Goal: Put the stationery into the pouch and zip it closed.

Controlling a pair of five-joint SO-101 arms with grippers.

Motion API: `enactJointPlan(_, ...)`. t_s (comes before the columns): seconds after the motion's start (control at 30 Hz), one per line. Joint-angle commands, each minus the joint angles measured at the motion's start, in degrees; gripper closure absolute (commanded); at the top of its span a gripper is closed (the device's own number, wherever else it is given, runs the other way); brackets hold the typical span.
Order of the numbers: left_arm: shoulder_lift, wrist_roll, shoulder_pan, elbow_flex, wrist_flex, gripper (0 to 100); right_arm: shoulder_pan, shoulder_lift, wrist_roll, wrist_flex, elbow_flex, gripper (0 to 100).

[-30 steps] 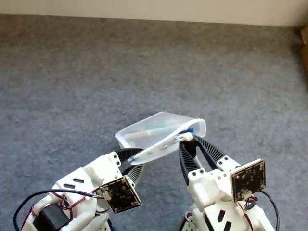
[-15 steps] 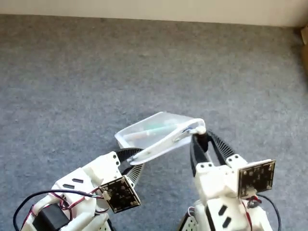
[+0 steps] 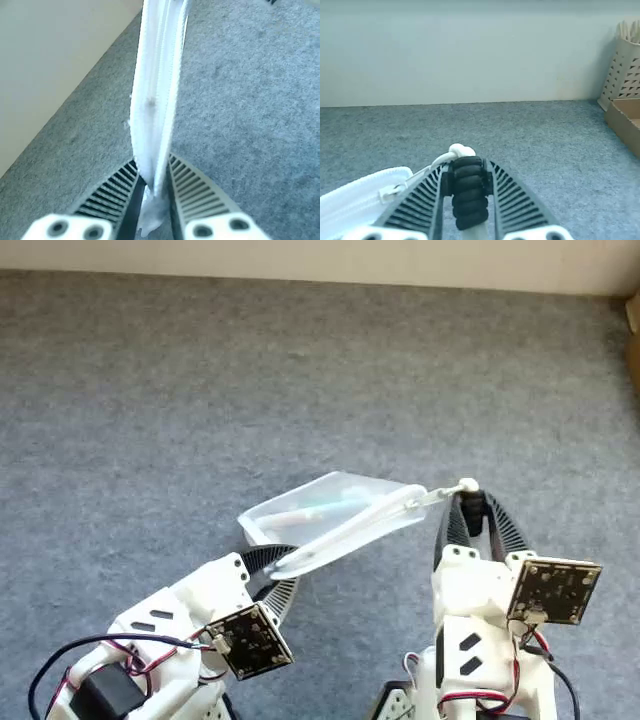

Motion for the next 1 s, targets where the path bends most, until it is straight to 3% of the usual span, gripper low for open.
enactJointPlan(0.0, -0.5, 0.6, -2.9, -1.8, 0.9, 99, 6.0, -0.4, 3.7, -3.1, -0.5, 99.5)
enactJointPlan(0.2, -0.5, 0.7, -2.9, -1.7, 0.7, 99, 5.8, -0.4, 3.7, -2.9, -0.5, 98.9)
enactJointPlan(0.43, -0.5, 0.7, -3.0, -1.8, 0.7, 99, 5.8, -0.4, 3.6, 1.0, -0.5, 74.8)
enactJointPlan(0.57, -0.5, 0.7, -3.7, -2.3, 0.6, 99, 5.8, -0.4, 3.6, 1.4, -0.5, 72.4)
enactJointPlan(0.73, -0.4, 0.1, -11.7, -2.2, -2.5, 99, 5.8, -0.4, 3.6, 1.4, -0.5, 72.4)
enactJointPlan(0.97, -0.4, -9.2, -25.9, -2.2, -9.8, 99, 5.8, -0.4, 3.6, 1.4, -0.5, 72.4)
